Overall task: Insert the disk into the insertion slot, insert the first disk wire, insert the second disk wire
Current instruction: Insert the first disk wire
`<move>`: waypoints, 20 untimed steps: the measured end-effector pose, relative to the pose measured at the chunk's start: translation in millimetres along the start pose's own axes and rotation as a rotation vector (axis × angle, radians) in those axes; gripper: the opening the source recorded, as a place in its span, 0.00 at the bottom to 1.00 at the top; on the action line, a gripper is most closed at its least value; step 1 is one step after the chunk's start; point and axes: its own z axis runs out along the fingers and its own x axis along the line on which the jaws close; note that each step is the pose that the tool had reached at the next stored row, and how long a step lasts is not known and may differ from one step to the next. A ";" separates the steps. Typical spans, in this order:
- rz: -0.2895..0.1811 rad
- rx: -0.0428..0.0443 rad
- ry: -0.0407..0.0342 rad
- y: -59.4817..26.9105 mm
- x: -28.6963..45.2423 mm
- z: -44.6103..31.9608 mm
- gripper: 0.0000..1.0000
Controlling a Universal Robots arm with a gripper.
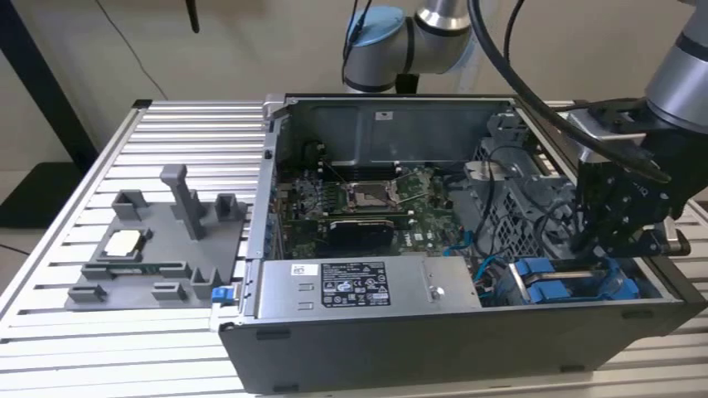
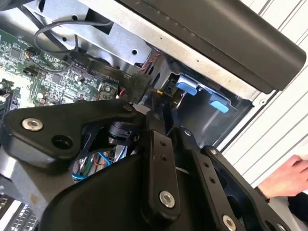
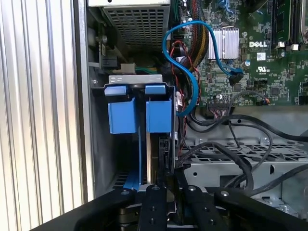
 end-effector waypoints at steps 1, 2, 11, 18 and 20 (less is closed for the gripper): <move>0.002 0.0000 -0.0011 0.0 0.0 0.6 0.20; 0.002 -0.0001 -0.0012 0.0 0.0 0.7 0.20; 0.002 -0.0009 -0.0007 -0.4 0.2 -28.1 0.27; 0.002 -0.0005 -0.0020 0.1 -1.1 -54.2 0.27; 0.002 0.0010 -0.0063 0.4 -2.0 -56.9 0.27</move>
